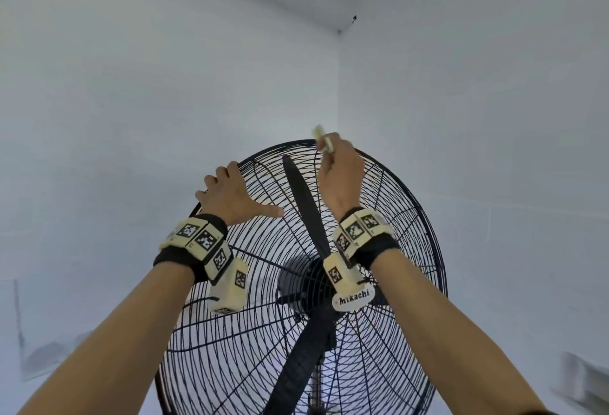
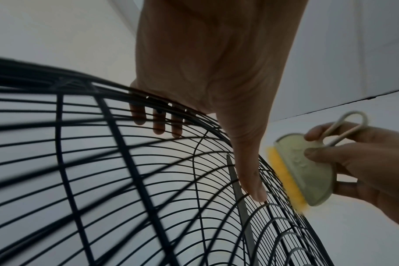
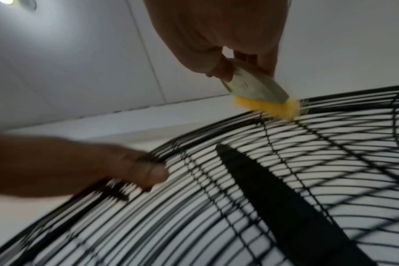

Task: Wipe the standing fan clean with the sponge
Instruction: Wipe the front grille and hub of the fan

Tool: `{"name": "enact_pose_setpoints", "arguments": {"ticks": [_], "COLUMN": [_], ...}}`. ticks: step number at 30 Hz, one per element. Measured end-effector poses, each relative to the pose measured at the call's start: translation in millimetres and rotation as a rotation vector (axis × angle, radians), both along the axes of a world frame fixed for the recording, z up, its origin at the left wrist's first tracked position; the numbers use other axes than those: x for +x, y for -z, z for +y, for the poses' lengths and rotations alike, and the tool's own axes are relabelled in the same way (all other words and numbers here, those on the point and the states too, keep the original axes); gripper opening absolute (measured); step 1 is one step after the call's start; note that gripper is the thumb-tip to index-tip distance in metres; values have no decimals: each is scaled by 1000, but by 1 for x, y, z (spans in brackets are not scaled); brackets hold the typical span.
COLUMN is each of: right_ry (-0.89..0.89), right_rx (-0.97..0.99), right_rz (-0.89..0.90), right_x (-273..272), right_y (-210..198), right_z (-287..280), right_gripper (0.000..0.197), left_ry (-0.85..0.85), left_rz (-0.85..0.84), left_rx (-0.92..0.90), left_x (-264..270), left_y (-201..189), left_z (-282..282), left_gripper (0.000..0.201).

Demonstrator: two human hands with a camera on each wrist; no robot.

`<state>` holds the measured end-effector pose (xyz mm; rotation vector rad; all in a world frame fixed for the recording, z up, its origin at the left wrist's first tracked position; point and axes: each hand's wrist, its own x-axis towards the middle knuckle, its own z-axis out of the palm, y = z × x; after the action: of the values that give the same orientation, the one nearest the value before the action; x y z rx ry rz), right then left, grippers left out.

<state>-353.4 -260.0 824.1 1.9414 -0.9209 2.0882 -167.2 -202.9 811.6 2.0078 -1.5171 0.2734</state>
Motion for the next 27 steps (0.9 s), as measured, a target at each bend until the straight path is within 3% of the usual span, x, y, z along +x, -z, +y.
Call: {"name": "enact_pose_setpoints", "arguments": {"ticks": [4,6,10,14,16,19,22,25,27], "right_ry": [-327,-402,-110,14,0,-202,-322,-129,-10], "right_rx": [-67,-45,-16,11,-2,-67,-28,37,72], "right_rz": [232,267,189,77,175,361,323,104,126], "right_x": [24,18,-26,-48,-35,-14,-22,-49,-56], "right_y": [25,26,11,11,25,41,33,24,30], "right_z": [36,41,12,-2,6,32,42,24,14], "right_gripper": [18,17,13,17,22,25,20,17,18], "left_ry": [-20,-26,-16,-56,-72,-89,-96,-105,-114], "left_rz": [-2,-6,-11,-14,-18,-18,-17,-27,-34], "left_rx": [-24,-36,-45,-60,-47,-49,-60,-72,-85], "left_x": [0,1,6,4,1,-4,-9,-12,-13], "left_y": [2,5,21,27,25,24,25,27,30], "left_z": [-3,-1,7,14,15,15,18,23,25], "left_gripper": [143,144,149,148,147,146,142,137,137]}}
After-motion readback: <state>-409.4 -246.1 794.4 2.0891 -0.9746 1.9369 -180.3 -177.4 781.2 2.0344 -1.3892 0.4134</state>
